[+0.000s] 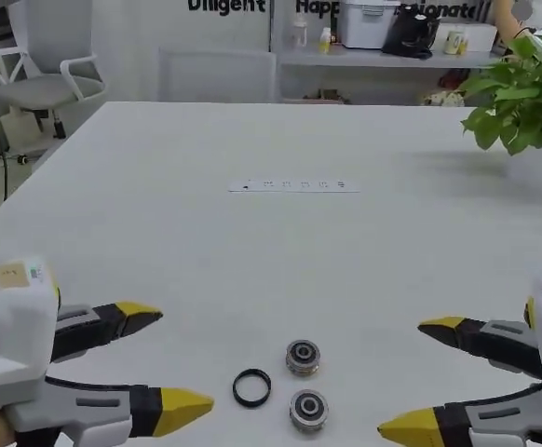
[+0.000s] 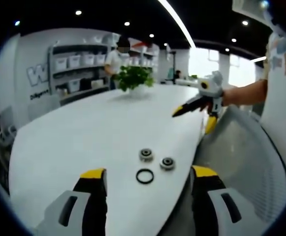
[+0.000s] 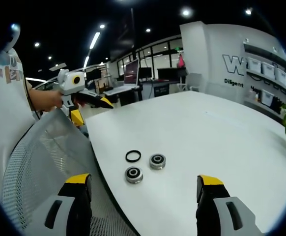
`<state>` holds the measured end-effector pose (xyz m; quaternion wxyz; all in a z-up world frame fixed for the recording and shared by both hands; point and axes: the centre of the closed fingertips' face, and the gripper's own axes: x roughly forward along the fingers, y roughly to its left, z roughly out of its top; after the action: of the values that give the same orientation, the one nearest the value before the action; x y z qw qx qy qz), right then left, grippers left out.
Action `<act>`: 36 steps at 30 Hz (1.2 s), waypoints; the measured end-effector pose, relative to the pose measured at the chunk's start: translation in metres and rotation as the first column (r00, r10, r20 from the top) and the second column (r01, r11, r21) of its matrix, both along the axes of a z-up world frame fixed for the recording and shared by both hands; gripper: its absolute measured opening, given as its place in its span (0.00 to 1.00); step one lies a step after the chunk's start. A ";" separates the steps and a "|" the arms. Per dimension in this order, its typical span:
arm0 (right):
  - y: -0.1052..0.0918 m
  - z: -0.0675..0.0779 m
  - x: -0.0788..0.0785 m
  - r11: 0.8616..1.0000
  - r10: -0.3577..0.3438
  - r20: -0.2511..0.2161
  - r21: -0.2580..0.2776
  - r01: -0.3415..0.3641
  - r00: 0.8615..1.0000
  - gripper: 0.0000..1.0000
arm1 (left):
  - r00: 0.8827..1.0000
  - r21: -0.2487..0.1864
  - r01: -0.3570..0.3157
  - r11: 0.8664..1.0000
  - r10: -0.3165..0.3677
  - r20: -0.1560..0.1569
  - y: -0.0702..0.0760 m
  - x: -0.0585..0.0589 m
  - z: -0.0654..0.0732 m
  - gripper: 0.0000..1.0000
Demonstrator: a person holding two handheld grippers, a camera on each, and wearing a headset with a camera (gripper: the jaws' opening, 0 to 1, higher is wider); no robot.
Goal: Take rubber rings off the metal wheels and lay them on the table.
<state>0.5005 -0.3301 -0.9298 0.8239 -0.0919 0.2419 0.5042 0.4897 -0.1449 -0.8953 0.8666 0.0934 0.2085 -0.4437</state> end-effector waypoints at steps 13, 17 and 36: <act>-0.007 -0.003 -0.005 1.000 -0.021 0.002 -0.009 0.022 1.000 0.89 | 1.000 0.017 -0.026 1.000 0.026 0.006 0.005 0.002 -0.005 0.71; -0.007 -0.005 -0.006 1.000 -0.022 0.000 -0.016 0.022 1.000 0.89 | 1.000 0.019 -0.028 0.999 0.028 0.006 0.005 0.002 -0.006 0.71; -0.009 -0.008 -0.006 0.999 -0.031 -0.005 -0.023 0.031 1.000 0.88 | 1.000 0.022 -0.026 0.999 0.026 -0.008 0.005 0.000 -0.010 0.70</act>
<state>0.4948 -0.3396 -0.9375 0.8298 -0.0965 0.2513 0.4888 0.4901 -0.1399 -0.9050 0.8703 0.0985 0.2181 -0.4304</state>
